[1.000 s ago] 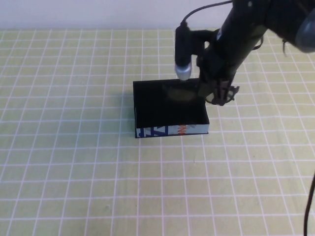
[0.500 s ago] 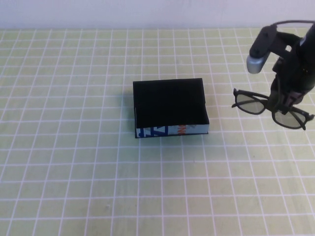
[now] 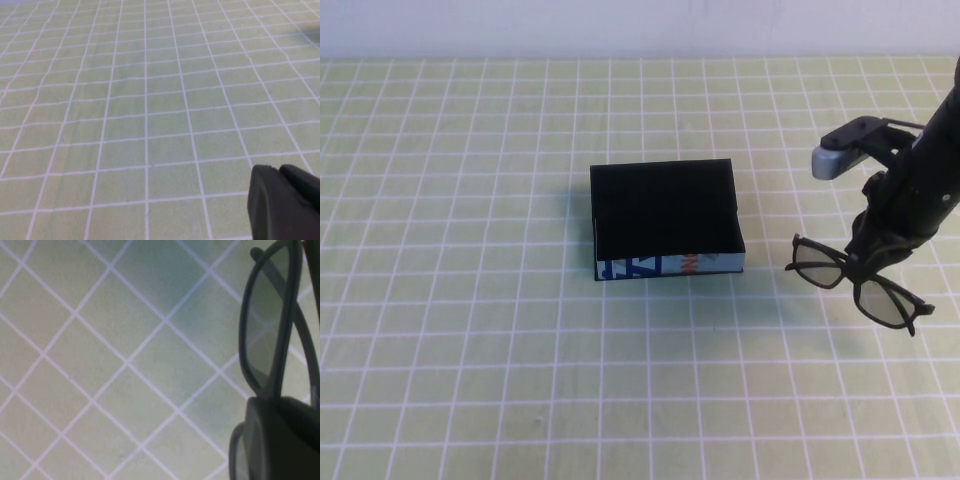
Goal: Take glasses out of glasses case
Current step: Place the glasses on the table
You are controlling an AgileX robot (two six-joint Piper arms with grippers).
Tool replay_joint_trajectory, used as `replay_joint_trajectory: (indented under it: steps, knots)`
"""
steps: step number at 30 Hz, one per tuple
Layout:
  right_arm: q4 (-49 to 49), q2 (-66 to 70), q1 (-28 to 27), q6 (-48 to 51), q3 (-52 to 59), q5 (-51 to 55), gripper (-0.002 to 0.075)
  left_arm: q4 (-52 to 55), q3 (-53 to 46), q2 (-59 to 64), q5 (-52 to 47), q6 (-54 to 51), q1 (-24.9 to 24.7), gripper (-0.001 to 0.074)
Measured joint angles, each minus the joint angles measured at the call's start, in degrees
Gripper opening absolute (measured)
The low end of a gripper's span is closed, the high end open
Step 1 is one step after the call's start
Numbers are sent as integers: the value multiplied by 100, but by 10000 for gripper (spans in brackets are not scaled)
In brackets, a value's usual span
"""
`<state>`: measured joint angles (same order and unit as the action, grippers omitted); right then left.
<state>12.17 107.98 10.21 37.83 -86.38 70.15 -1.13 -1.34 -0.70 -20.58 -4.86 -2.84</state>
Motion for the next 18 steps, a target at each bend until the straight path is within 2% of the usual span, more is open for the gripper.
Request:
replay_joint_trajectory:
  steps: [18]
  knots:
    - [209, 630, 0, -106, 0, -486, 1, 0, 0, 0, 0, 0, 0, -4]
